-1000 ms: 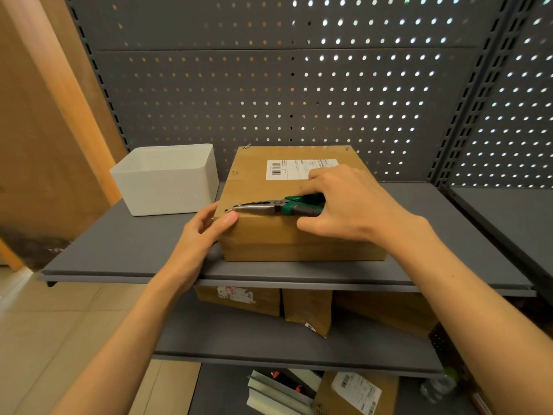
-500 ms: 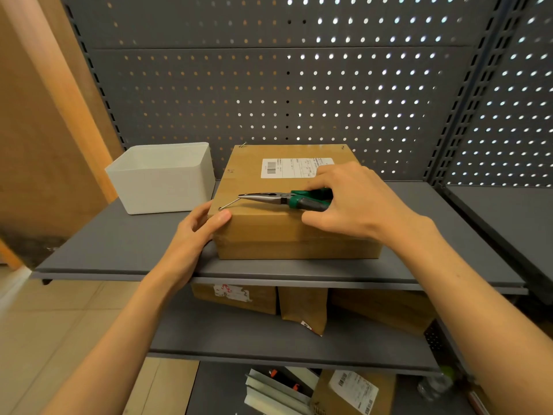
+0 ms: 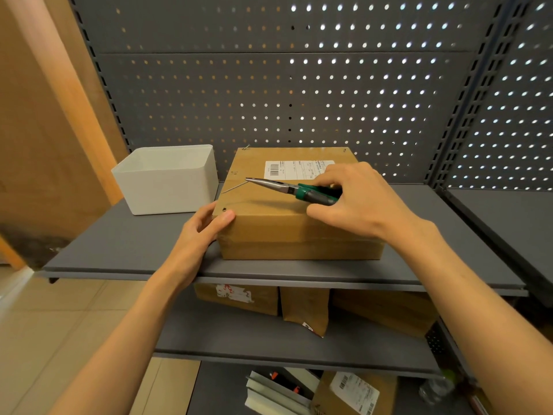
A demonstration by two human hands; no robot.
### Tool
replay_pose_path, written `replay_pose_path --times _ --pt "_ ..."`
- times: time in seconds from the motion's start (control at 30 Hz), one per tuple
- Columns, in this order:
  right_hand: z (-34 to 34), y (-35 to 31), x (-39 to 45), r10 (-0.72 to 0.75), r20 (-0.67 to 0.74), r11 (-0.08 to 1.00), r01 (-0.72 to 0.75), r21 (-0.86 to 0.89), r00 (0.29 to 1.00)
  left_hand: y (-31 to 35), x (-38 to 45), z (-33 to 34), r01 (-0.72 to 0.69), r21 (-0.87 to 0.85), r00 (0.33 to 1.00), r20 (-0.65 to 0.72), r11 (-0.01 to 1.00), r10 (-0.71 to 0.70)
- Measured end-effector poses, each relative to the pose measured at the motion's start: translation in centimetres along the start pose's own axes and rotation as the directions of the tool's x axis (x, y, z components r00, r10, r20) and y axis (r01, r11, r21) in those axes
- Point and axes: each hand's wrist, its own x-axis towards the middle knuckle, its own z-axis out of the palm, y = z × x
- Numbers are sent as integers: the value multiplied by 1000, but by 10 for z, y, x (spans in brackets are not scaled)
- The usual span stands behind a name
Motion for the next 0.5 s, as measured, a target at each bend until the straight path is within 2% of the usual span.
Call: replay_pose_path --times 0.2,0.5 --pt "2 -4 3 50 -51 999 -49 6 997 0 0 0 -11 -38 1000 -11 999 10" --pt "6 -28 19 72 -100 997 -75 -26 992 3 -3 6 -91 18 993 -74 996 92"
